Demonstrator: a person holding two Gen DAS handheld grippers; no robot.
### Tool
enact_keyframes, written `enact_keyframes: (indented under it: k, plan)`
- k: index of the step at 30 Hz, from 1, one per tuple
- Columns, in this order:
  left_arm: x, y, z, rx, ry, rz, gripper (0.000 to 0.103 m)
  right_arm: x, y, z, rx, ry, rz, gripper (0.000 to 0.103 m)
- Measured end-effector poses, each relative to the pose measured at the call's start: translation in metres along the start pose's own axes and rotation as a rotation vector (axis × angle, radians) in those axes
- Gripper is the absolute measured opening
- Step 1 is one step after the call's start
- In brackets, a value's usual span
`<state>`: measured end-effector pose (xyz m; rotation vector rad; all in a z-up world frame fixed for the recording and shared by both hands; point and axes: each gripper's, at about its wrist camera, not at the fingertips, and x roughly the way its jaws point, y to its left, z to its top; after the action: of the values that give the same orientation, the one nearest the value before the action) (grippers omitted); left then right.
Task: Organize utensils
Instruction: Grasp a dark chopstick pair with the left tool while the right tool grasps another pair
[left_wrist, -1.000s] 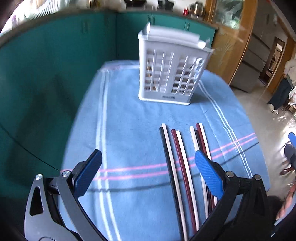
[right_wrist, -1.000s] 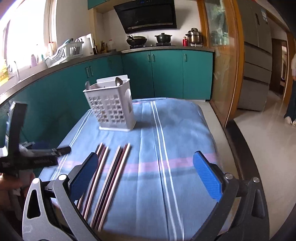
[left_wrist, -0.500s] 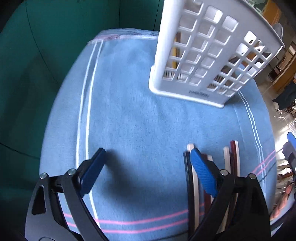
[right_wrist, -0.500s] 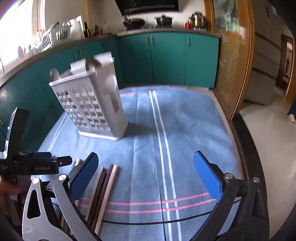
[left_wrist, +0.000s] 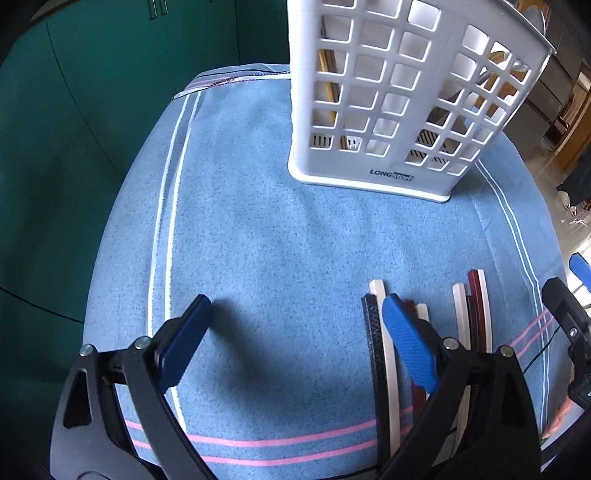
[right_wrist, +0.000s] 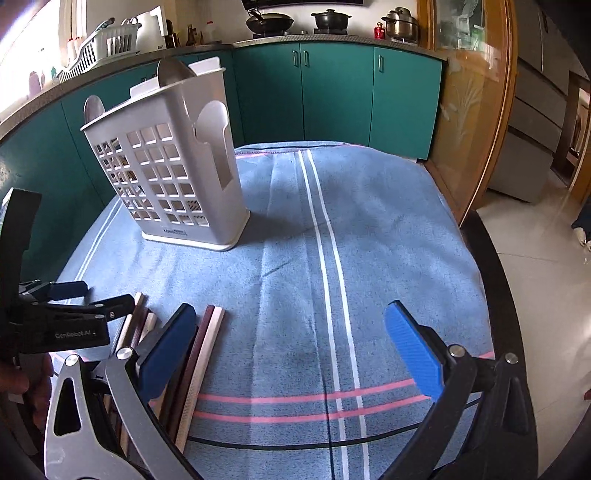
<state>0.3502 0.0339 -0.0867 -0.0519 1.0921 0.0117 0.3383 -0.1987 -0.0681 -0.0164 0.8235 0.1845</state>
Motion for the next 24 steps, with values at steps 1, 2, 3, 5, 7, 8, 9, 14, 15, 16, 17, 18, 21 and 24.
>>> enact_keyframes:
  k: [1, 2, 3, 5, 7, 8, 9, 14, 15, 16, 17, 18, 21, 24]
  plan:
    - [-0.001, 0.002, -0.002, -0.003, -0.003, 0.003, 0.093, 0.000, 0.000, 0.000, -0.003, 0.002, 0.000, 0.100]
    - [0.001, 0.004, 0.000, -0.005, -0.005, 0.008, 0.093, 0.000, 0.001, -0.001, -0.006, 0.002, 0.001, 0.100]
    - [0.002, 0.006, 0.000, -0.006, -0.006, 0.011, 0.093, -0.001, 0.002, -0.002, -0.009, 0.001, 0.000, 0.100]
    - [0.001, 0.009, -0.001, -0.002, -0.007, 0.016, 0.093, 0.000, 0.003, -0.002, -0.014, 0.001, -0.001, 0.100]
    - [0.003, 0.013, 0.000, -0.001, -0.007, 0.017, 0.094, 0.000, 0.005, -0.003, -0.020, 0.000, -0.002, 0.100]
    - [0.003, 0.014, 0.000, -0.001, -0.007, 0.017, 0.094, 0.000, 0.006, -0.003, -0.023, -0.001, -0.002, 0.100]
    - [0.002, 0.014, -0.001, -0.001, -0.007, 0.017, 0.094, 0.000, 0.007, -0.003, -0.027, -0.002, -0.002, 0.100]
    - [0.004, 0.010, 0.002, 0.003, -0.025, 0.027, 0.079, 0.003, 0.016, -0.003, -0.062, 0.003, -0.028, 0.100]
    - [0.002, 0.008, 0.001, 0.008, -0.036, 0.029, 0.066, 0.003, 0.018, -0.003, -0.072, 0.005, -0.039, 0.100]
    - [0.001, 0.006, 0.001, 0.016, -0.046, 0.039, 0.051, 0.006, 0.021, -0.004, -0.089, 0.013, -0.049, 0.100]
    - [0.000, 0.005, 0.001, 0.019, -0.053, 0.044, 0.043, 0.008, 0.023, -0.004, -0.098, 0.024, -0.055, 0.100]
    - [-0.001, 0.007, 0.002, 0.012, -0.057, 0.036, 0.031, 0.010, 0.025, -0.004, -0.102, 0.030, -0.058, 0.100]
    - [-0.002, 0.015, 0.005, -0.003, -0.051, 0.005, 0.010, 0.014, 0.030, -0.005, -0.117, 0.044, -0.058, 0.096]
    - [-0.001, 0.025, 0.008, -0.036, -0.032, -0.049, 0.010, 0.021, 0.036, -0.005, -0.134, 0.064, -0.065, 0.089]
